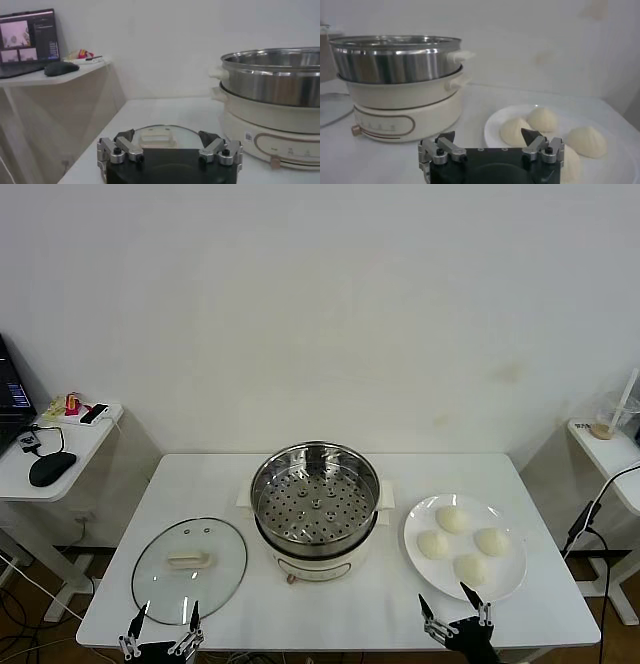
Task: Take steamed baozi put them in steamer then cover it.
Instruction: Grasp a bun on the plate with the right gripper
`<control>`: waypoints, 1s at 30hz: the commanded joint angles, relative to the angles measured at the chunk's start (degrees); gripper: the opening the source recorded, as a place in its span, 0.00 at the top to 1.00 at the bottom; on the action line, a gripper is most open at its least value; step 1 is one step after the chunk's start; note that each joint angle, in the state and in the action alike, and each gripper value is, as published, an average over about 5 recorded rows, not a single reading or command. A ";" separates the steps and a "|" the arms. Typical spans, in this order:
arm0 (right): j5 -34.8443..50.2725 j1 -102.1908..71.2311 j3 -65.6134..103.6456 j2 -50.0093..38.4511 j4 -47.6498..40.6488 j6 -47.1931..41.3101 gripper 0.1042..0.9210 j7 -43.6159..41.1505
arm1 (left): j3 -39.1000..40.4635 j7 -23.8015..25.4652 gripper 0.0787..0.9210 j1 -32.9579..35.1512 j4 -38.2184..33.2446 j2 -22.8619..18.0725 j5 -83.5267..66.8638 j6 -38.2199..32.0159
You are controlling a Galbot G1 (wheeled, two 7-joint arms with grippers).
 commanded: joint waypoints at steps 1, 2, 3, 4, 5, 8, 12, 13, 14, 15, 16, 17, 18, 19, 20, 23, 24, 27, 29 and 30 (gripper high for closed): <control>-9.39 4.12 4.82 -2.62 -1.31 0.09 0.12 0.58 | -0.64 0.61 0.12 0.11 0.13 0.11 1.63 -1.19; -10.21 4.76 5.39 -3.26 -1.48 -0.22 0.12 0.39 | -0.84 0.61 0.12 -0.02 0.19 0.16 1.91 -1.23; -11.85 5.99 6.45 -4.48 -1.84 -0.77 0.12 0.02 | -1.21 0.60 0.12 -0.26 0.24 0.27 2.36 -1.29; -13.25 7.22 7.47 -5.71 -2.19 -1.46 0.12 -0.52 | -1.65 0.69 0.12 -0.53 0.31 0.35 2.79 -1.38; -14.38 8.40 8.28 -7.04 -2.56 -2.15 0.12 -1.23 | -2.02 0.80 0.12 -0.78 0.37 0.43 3.13 -1.49; -17.95 12.57 9.88 -11.81 -4.27 -3.99 0.12 -4.24 | -2.97 1.57 0.12 -1.31 0.49 0.51 4.07 -1.82; -23.22 19.77 9.16 -19.35 -8.83 -6.23 0.12 -9.51 | -3.58 2.08 0.12 -1.53 0.83 0.39 5.19 -2.05; -24.38 22.08 8.14 -21.11 -10.61 -6.88 0.12 -10.91 | -3.66 2.08 0.12 -1.57 0.94 0.34 5.41 -2.10; -25.41 24.59 6.88 -22.89 -12.50 -7.48 0.12 -12.28 | -3.76 2.16 0.12 -1.62 1.06 0.28 5.65 -2.26; -26.17 26.87 5.56 -24.34 -14.16 -8.02 0.12 -13.65 | -3.84 2.34 0.12 -1.65 1.19 0.22 5.97 -2.54; -26.84 29.64 3.57 -26.01 -15.93 -8.71 0.12 -15.35 | -3.91 2.54 0.12 -1.67 1.34 0.13 6.36 -2.94; -27.14 32.37 1.53 -27.74 -17.45 -9.31 0.12 -17.27 | -3.96 2.75 0.12 -1.69 1.52 0.02 6.77 -3.34; -27.34 35.06 -0.68 -29.30 -18.76 -9.70 0.12 -19.15 | -3.98 2.95 0.12 -1.69 1.69 -0.09 7.14 -3.72; -27.52 38.12 -3.23 -30.94 -20.16 -10.08 0.12 -21.41 | -3.95 3.10 0.12 -1.69 1.81 -0.20 7.47 -4.00; -27.65 41.33 -6.01 -32.57 -21.57 -10.38 0.12 -23.55 | -3.91 3.16 0.12 -1.70 1.87 -0.31 7.70 -4.16; -28.11 51.44 -14.48 -36.55 -25.81 -10.28 0.12 -30.37 | -3.82 3.32 0.12 -1.77 1.85 -0.50 8.02 -4.23; -28.28 54.70 -17.46 -37.57 -27.24 -9.92 0.12 -32.56 | -3.85 3.36 0.12 -1.82 1.86 -0.54 8.10 -4.21; -28.46 65.59 -28.02 -40.47 -31.93 -7.80 0.12 -39.88 | -4.07 3.43 0.12 -2.00 2.07 -0.60 8.38 -4.12; -28.18 72.78 -35.65 -41.80 -34.51 -6.39 0.12 -44.29 | -4.31 3.48 0.12 -2.08 2.22 -0.59 8.52 -4.06; -27.94 76.06 -39.32 -42.22 -35.52 -5.90 0.12 -46.04 | -4.45 3.50 0.12 -2.11 2.27 -0.59 8.56 -4.04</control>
